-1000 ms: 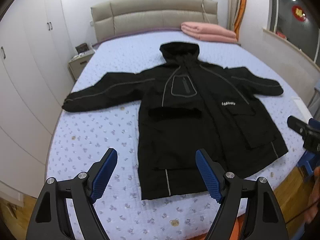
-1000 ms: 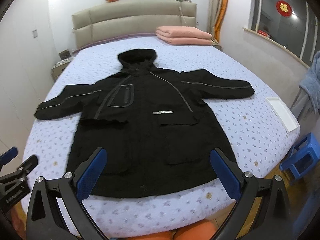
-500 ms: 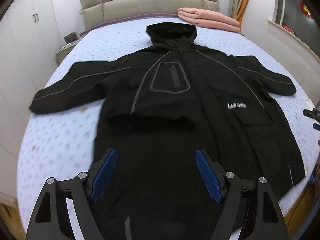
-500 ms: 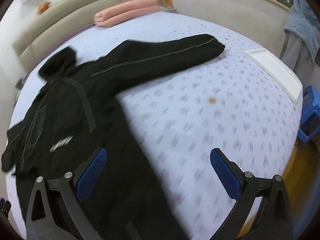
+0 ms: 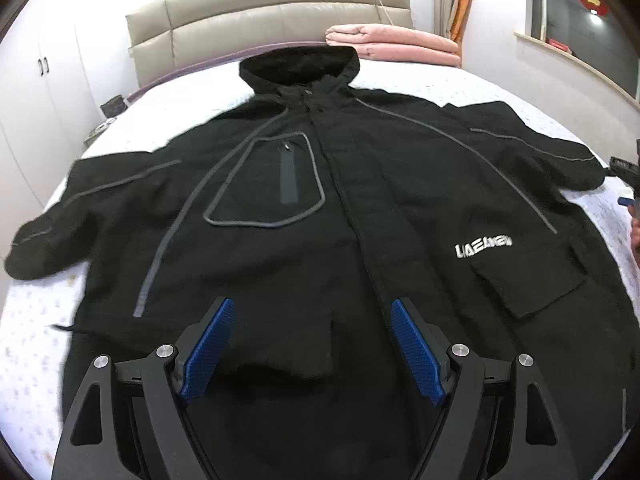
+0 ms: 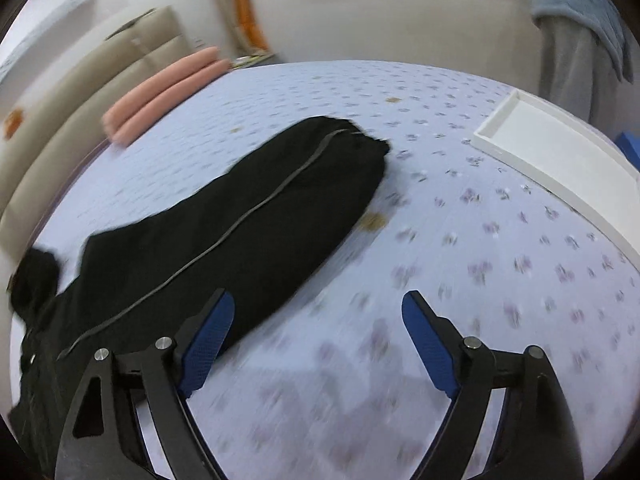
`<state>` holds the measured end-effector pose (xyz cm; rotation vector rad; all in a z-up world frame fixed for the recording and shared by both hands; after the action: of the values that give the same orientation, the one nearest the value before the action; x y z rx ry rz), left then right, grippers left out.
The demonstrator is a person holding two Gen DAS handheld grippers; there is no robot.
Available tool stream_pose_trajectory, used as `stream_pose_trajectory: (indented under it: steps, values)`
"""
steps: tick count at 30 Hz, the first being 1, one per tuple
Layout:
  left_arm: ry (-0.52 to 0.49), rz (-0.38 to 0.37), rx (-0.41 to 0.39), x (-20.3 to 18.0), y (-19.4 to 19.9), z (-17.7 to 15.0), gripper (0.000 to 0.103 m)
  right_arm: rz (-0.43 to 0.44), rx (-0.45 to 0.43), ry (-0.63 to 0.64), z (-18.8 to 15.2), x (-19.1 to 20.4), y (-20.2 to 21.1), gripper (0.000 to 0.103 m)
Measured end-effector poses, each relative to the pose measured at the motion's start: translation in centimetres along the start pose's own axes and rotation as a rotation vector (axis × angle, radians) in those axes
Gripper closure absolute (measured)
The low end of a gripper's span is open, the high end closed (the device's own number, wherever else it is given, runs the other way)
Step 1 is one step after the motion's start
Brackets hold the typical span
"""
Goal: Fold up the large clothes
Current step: 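Reach the right tool to the sleeve cuff nearest it and grasp it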
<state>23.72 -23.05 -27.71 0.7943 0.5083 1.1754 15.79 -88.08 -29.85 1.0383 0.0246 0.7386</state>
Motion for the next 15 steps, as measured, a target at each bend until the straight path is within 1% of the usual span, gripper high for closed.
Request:
stream_pose_trajectory:
  steps: [2,6,8,11,13,14,15]
  values:
    - [-0.004,-0.005,0.012,-0.2,-1.0,-0.6,0.021,0.008,-0.016,-0.031,0.7,-0.5,-1.2,0.015]
    - [0.022,-0.034,0.009,0.1,-1.3,-0.7,0.021,0.024,-0.048,-0.079,3.1,-1.1,-3.8,0.015]
    - [0.026,-0.04,0.013,0.1,-1.7,-0.9,0.02,0.042,-0.058,-0.129,4.3,-1.4,-4.9,0.015]
    - [0.025,-0.038,0.01,0.0,-1.9,-1.0,0.02,0.07,-0.058,-0.186,5.3,-1.9,-6.8,0.019]
    - [0.025,-0.035,0.003,0.0,-1.8,-1.2,0.02,0.076,-0.073,-0.191,6.0,-1.9,-7.3,0.021]
    - [0.026,-0.035,0.001,0.0,-1.9,-1.3,0.02,0.078,-0.074,-0.185,6.0,-1.8,-7.3,0.029]
    - [0.027,-0.037,-0.001,0.0,-1.9,-1.3,0.02,0.082,-0.075,-0.181,6.0,-1.7,-7.5,0.048]
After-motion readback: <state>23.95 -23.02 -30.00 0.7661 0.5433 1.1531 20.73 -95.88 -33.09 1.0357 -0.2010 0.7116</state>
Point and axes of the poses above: each gripper's, at about its wrist camera, not at the fingertips, and y roughly against the way its jaws point, x to its left, z to its top, the point moved 6 cm from there along -y, roughly the way its jaws point, and after that the axes turned 2 degrees about x, right-handed, at the moved point
